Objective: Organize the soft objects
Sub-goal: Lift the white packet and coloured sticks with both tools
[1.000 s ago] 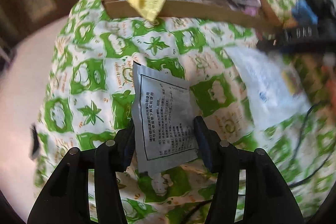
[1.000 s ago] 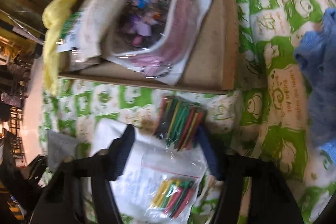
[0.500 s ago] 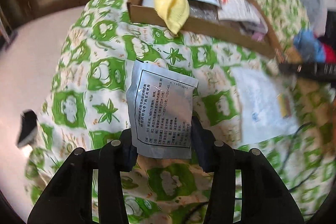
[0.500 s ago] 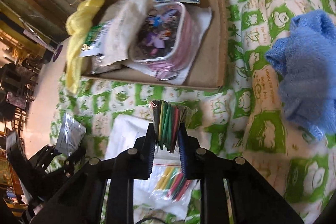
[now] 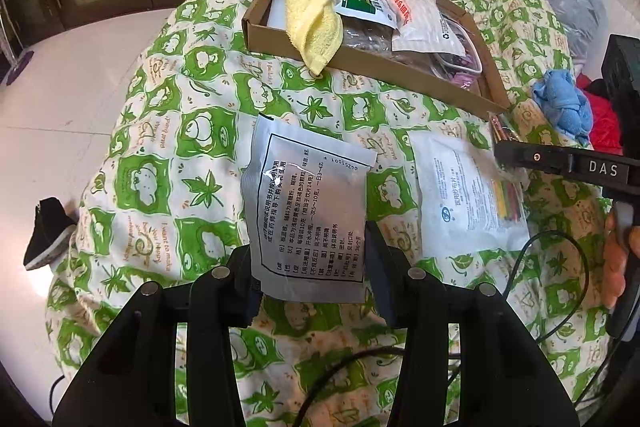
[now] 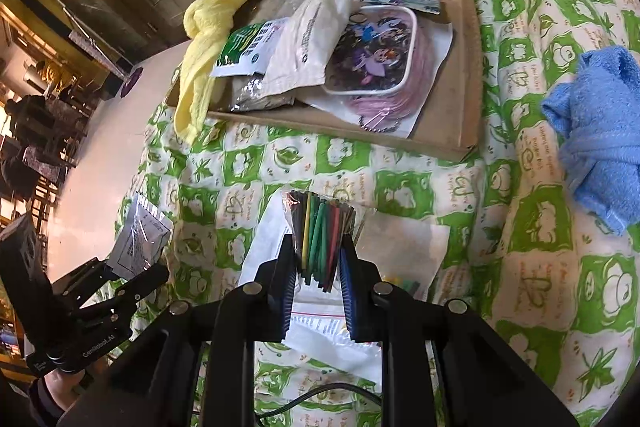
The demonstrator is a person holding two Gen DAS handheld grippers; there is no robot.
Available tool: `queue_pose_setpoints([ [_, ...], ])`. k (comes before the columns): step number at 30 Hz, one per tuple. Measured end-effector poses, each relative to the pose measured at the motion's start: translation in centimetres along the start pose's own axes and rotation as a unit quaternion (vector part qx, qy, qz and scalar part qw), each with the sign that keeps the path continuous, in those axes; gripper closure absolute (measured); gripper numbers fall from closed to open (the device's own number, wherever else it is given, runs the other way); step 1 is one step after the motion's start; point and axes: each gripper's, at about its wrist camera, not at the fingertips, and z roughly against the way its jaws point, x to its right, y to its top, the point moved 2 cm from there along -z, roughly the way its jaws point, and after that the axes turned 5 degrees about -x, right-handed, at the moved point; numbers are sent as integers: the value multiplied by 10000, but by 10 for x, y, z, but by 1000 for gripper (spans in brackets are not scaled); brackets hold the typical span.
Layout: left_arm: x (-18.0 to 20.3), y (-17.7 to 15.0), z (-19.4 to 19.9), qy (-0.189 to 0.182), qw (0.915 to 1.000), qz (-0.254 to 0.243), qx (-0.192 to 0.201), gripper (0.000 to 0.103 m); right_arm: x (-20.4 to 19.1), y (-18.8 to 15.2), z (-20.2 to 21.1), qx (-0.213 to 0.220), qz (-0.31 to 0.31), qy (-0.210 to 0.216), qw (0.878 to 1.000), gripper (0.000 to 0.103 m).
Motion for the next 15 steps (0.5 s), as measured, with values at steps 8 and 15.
queue_pose_setpoints([
  [8,4,-2,2,50,10000,-48,-33,59,-8,-2,-4,13,52,22,10000,84],
  [15,7,0,2,67,9999,-92,-46,59,-8,-4,-2,25,40,42,10000,84],
])
